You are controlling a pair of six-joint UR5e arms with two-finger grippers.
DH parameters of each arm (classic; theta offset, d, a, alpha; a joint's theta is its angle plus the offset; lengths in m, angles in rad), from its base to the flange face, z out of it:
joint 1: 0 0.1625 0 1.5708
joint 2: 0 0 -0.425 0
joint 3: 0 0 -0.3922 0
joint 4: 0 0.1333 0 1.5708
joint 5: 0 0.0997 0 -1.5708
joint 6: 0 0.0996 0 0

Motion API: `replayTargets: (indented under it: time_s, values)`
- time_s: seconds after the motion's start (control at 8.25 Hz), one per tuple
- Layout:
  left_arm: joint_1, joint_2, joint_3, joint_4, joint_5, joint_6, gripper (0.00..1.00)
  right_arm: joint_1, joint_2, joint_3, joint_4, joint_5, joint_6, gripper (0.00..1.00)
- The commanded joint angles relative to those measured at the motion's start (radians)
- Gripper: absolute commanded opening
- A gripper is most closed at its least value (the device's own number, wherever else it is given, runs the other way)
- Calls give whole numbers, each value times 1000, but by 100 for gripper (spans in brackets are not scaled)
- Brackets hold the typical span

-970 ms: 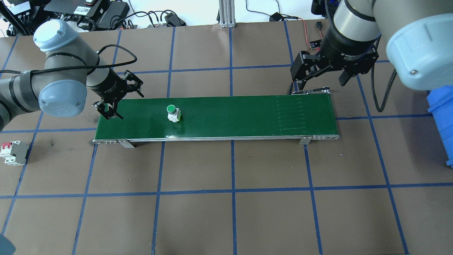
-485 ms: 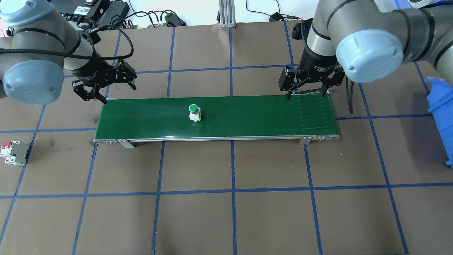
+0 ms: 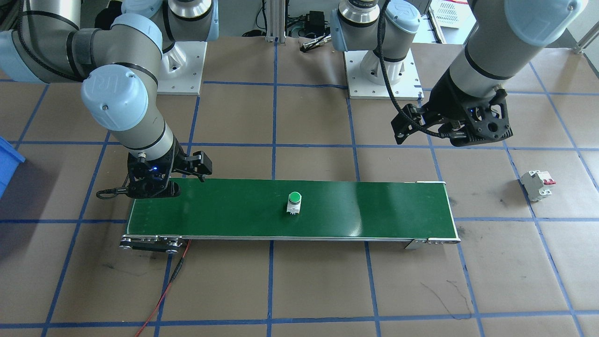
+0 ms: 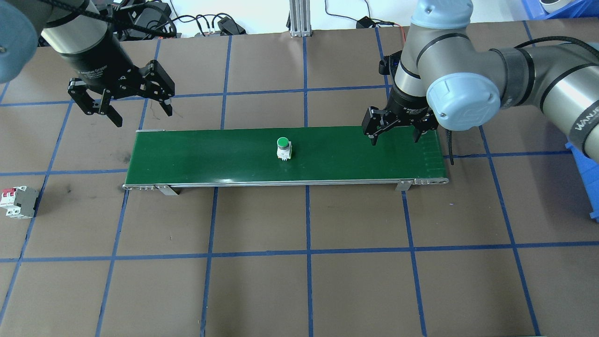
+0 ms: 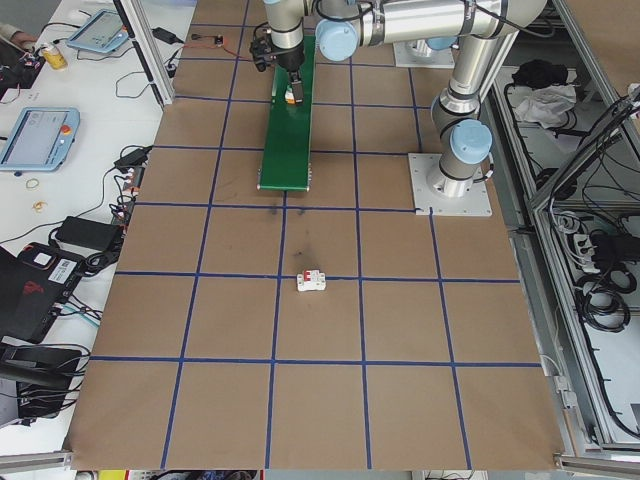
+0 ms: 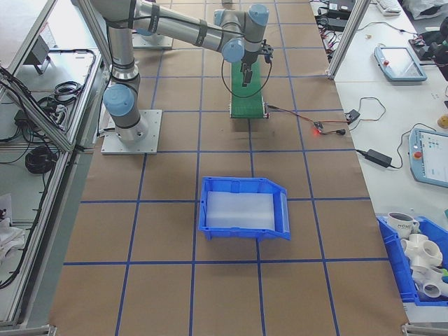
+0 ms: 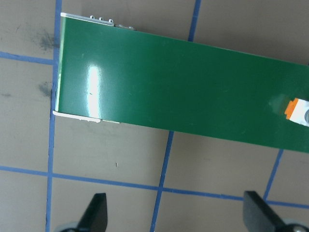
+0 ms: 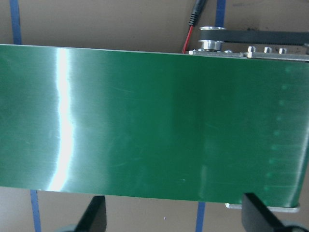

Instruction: Move button from left to right

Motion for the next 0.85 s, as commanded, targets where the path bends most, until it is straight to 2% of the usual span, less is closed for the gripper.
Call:
replayTargets:
  time_s: [0.0, 0.12, 0.24, 0.36, 0.48, 0.73]
  values:
    - [-107, 5, 93, -153, 34, -9, 100, -3, 11, 29, -99, 96, 12, 100]
    - [-106, 14, 99, -153, 36, -4, 100, -3, 11, 46, -135, 101, 64, 96]
    - [-106, 26, 102, -152, 42, 0, 100, -3, 11, 61, -158, 138, 113, 98]
    - [-107, 38, 102, -149, 109, 2, 100, -3, 10, 63, -164, 161, 151, 100]
    - [-107, 52, 96, -146, 144, -3, 100, 2, 11, 64, -187, 163, 184, 100]
    - [-107, 54, 96, -144, 141, -15, 100, 8, 23, 64, -225, 167, 204, 100]
